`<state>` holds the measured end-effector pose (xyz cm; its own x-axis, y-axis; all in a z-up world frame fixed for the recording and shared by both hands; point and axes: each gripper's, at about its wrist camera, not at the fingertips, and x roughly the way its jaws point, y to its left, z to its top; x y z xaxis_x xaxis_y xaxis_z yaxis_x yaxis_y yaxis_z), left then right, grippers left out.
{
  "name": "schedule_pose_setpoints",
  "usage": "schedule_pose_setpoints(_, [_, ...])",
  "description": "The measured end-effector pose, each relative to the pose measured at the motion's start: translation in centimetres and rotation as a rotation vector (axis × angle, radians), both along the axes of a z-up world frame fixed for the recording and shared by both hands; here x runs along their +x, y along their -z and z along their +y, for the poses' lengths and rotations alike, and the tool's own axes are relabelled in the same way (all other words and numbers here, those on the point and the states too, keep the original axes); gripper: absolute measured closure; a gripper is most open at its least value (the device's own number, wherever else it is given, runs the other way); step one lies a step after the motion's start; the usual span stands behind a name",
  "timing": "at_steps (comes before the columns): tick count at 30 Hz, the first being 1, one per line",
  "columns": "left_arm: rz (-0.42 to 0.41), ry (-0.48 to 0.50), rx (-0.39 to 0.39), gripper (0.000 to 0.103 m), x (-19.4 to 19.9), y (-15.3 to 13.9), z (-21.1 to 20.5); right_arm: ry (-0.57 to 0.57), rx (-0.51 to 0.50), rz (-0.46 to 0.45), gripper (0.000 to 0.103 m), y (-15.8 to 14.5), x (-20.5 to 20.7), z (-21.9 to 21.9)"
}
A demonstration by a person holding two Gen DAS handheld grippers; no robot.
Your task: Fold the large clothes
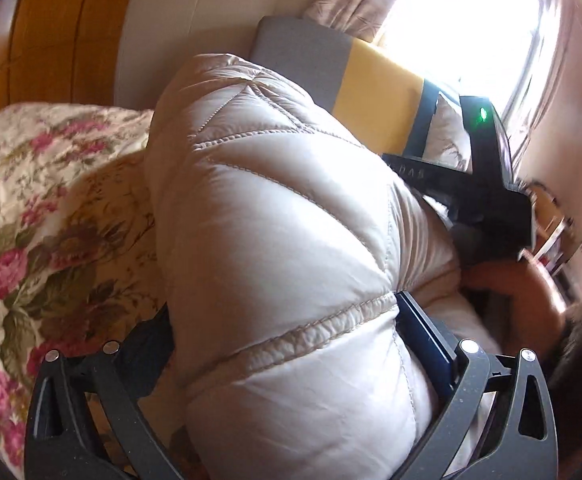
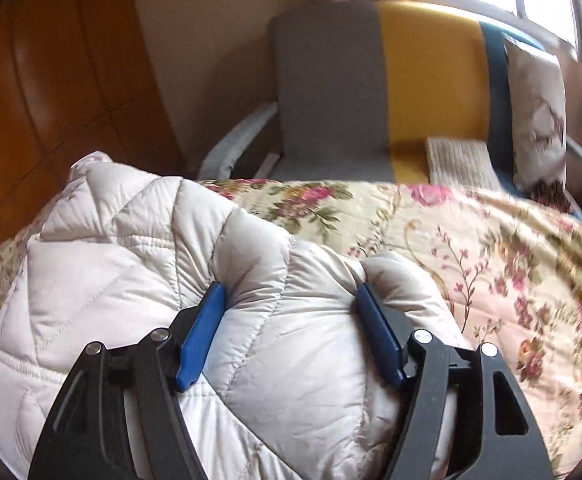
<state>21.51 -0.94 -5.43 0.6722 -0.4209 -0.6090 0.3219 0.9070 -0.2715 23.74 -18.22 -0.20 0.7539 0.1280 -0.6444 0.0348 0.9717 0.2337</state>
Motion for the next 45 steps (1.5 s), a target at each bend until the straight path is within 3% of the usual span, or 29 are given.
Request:
schedule_pose_setpoints(2, [0.002, -0.008, 0.006, 0.003, -0.2, 0.3, 0.0, 0.001, -0.001, 0.0, 0.03, 0.2, 0.1, -0.9])
schedule_pose_setpoints(6, [0.081, -0.037, -0.058, 0.003, -0.7, 0.1, 1.4, -0.013, -0.041, -0.025, 0.024, 0.1, -0.5, -0.6])
schedule_pose_setpoints(10, [0.072, -0.075, -0.05, 0.003, -2.8, -0.8, 2.5, -0.047, -0.05, -0.045, 0.005, -1.5, -2.8, -0.1])
schedule_pose_setpoints(16, [-0.046, -0.113, 0.029, 0.003, -6.9, -2.8, 3.2, -0.077, -0.041, -0.106, 0.002, -4.4, -8.6, 0.7])
schedule_pose_setpoints(19, [-0.083, -0.144, 0.061, 0.003, -9.0, -3.1, 3.0, -0.073, 0.02, -0.136, 0.002, -5.2, -12.0, 0.3])
schedule_pose_setpoints(22, [-0.11, -0.149, 0.15, 0.003, -10.4, -3.4, 2.6, -0.05, 0.066, -0.153, 0.002, -5.6, -15.3, -0.2])
schedule_pose_setpoints(25, [-0.165, -0.161, 0.259, 0.003, -12.5, -3.7, 2.0, -0.008, 0.042, -0.256, 0.002, -6.0, -19.4, -0.4])
schedule_pose_setpoints(29, [-0.189, -0.225, 0.299, 0.003, -14.3, -3.9, 2.3, -0.009, -0.046, -0.345, 0.002, -5.1, -23.7, 0.6])
schedule_pose_setpoints(34, [-0.155, -0.28, 0.268, 0.003, -15.9, -4.1, 3.4, -0.004, -0.198, -0.269, 0.002, -2.3, -26.3, 2.7])
schedule_pose_setpoints(37, [-0.154, -0.336, 0.282, 0.003, -17.0, -4.0, 3.9, -0.02, -0.192, -0.235, 0.002, -1.1, -28.0, 3.0])
schedule_pose_setpoints(45, [-0.088, -0.351, 0.265, 0.003, -18.4, -3.0, 4.9, 0.032, -0.2, -0.119, 0.002, 2.3, -31.2, 3.4])
